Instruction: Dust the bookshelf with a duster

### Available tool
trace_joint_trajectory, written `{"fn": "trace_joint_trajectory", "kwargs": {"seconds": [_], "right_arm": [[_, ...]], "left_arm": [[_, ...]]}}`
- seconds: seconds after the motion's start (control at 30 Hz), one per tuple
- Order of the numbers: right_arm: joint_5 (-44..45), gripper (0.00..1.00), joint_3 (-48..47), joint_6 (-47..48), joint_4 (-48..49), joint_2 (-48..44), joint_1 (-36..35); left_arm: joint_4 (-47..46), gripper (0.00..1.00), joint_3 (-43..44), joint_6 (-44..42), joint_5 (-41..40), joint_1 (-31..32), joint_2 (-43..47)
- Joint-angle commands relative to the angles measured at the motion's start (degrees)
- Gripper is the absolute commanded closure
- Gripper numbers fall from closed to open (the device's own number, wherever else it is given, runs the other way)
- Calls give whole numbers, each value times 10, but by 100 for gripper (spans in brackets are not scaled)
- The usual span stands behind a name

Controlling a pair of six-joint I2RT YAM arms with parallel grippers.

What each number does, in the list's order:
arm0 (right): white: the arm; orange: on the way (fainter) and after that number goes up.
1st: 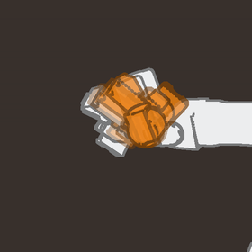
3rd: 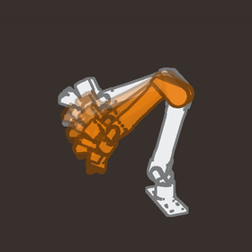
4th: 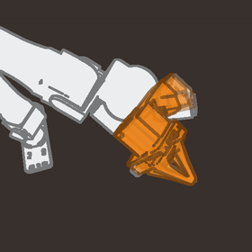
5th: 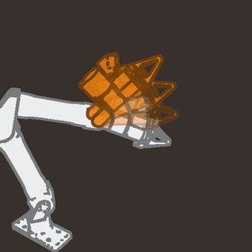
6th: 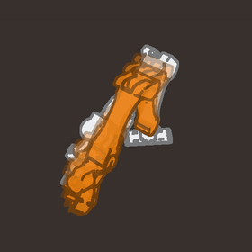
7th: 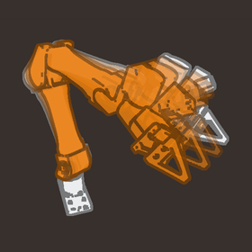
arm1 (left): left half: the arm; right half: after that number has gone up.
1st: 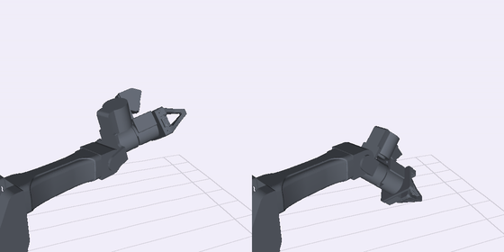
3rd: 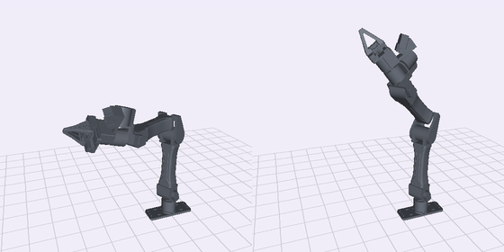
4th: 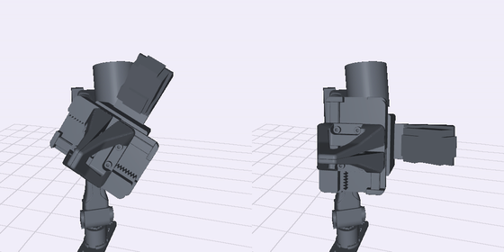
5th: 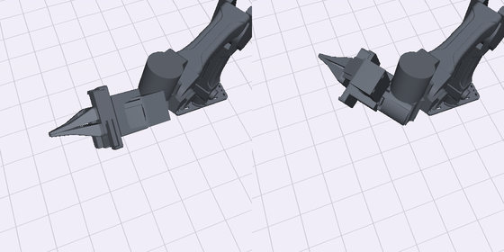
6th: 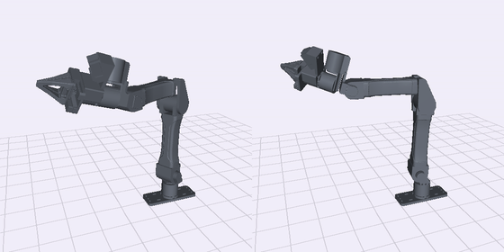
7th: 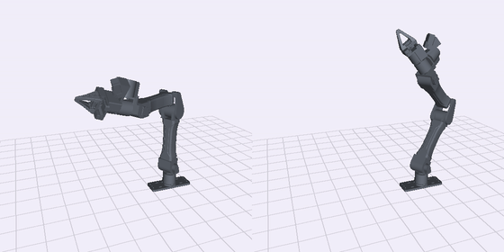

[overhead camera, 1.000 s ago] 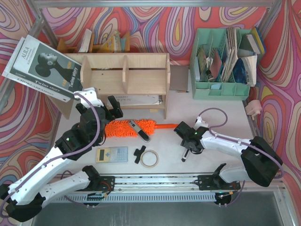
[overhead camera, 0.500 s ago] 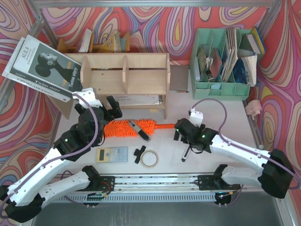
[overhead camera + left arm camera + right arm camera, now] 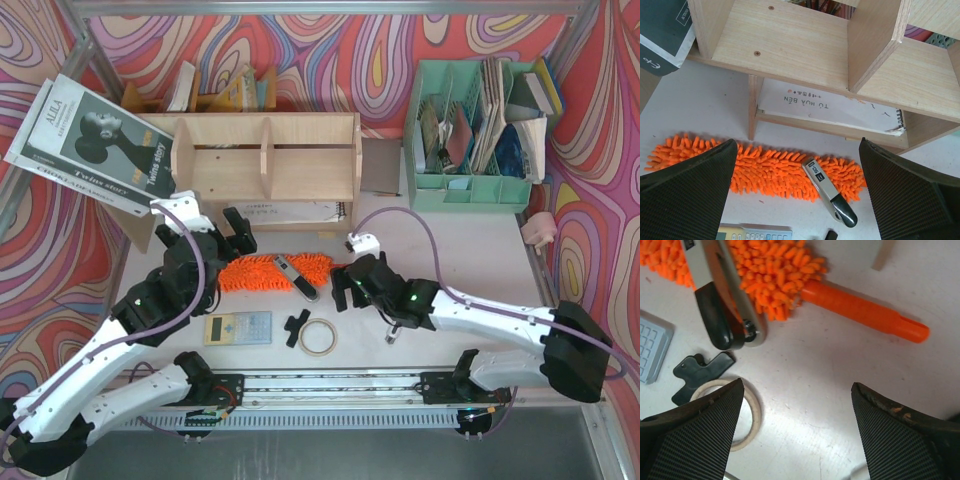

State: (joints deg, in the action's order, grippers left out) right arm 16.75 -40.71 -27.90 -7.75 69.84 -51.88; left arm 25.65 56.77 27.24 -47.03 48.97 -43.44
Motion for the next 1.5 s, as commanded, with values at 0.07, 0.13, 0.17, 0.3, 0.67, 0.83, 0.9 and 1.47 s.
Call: {"fn": "trace_joint_trajectory", "kwargs": {"seconds": [0.07, 0.13, 0.17, 0.3, 0.67, 0.83, 0.9, 1.47], "right_arm": [[-44, 24, -42, 77, 92, 51, -9], [-54, 27, -56, 82, 102, 75, -12], [-65, 29, -63, 85, 106, 84, -14], [-66, 33, -95, 92, 115, 134, -32], [-41, 45, -184, 111, 100, 243, -64], [-19, 48, -217, 117, 83, 284, -68], [-11, 49, -223, 119, 79, 295, -67], [32, 52, -247, 128, 61, 341, -69]], "left_arm": [[7, 2, -16, 6, -13, -2, 12], [6, 2, -19, 6, -15, -2, 16], [6, 1, -20, 6, -14, -2, 19], [6, 2, -24, 4, -17, -3, 24], [3, 2, -33, -7, -19, -2, 29], [-3, 2, -39, -14, -22, -2, 33], [-4, 2, -41, -16, -22, -2, 35], [-11, 2, -55, -24, -28, -2, 47]]}}
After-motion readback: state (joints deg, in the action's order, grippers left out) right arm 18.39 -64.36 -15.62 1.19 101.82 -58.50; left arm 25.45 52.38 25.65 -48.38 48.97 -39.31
